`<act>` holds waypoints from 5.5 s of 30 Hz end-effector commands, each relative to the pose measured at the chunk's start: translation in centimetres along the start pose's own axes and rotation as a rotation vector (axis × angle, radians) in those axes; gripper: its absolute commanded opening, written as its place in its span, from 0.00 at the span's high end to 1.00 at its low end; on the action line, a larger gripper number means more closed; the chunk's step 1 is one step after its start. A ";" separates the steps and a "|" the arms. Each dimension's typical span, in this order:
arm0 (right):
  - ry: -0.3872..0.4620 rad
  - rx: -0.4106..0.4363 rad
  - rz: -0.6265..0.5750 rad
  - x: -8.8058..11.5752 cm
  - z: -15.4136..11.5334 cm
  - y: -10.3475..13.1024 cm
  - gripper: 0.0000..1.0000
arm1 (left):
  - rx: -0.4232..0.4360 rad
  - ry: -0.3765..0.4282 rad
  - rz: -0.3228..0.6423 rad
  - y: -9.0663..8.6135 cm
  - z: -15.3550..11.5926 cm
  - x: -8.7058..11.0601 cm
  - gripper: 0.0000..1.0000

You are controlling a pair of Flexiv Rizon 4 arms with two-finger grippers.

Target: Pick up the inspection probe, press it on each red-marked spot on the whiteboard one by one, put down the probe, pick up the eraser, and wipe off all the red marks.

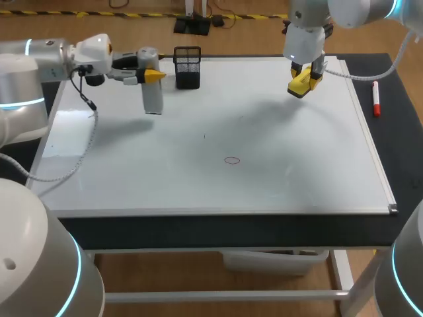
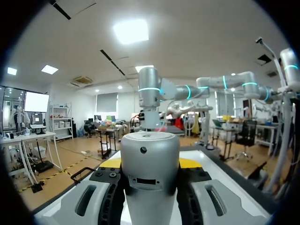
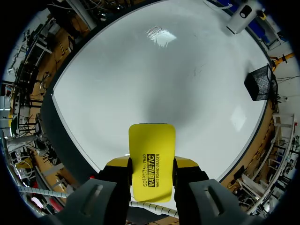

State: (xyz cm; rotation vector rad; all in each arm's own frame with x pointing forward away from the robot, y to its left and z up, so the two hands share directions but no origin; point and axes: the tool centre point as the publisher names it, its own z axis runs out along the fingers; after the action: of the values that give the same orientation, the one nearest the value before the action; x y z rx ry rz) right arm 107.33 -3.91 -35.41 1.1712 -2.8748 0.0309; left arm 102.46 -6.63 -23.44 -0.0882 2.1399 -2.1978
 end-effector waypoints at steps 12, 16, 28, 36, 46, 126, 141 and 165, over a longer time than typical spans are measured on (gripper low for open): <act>0.003 0.002 -0.001 0.0 -0.1 -0.1 1.00 | 0.010 -0.045 -0.017 0.5 -3.0 -1.6 1.00; 0.003 0.002 -0.001 0.0 -0.1 -0.1 1.00 | 0.020 -0.047 -0.006 0.4 -3.2 -1.6 1.00; 0.011 0.037 -0.048 -0.2 0.6 2.7 1.00 | 0.020 -0.047 -0.006 0.4 -3.2 -1.6 1.00; 0.018 0.052 -0.124 -0.6 1.2 6.4 1.00 | 0.020 -0.047 -0.006 0.4 -3.2 -1.6 1.00; 0.000 0.049 -0.242 -1.1 1.0 12.4 1.00 | 0.020 -0.047 -0.006 0.4 -3.2 -1.6 1.00; -0.003 -0.040 -0.591 -1.5 7.9 31.0 1.00 | 0.020 -0.047 -0.006 0.4 -3.2 -1.6 1.00; -0.003 -0.032 -0.500 0.8 7.9 28.8 1.00 | 0.020 -0.047 -0.006 0.4 -3.2 -1.6 1.00; 0.002 0.006 -0.437 2.0 5.4 26.6 1.00 | 0.020 -0.047 -0.006 0.4 -3.2 -1.6 1.00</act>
State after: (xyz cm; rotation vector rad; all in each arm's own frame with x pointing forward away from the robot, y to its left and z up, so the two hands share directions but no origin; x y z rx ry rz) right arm 87.07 13.89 -42.37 1.7624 -2.5538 0.0157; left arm 103.78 -3.36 -23.99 -0.1445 2.0963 -2.1966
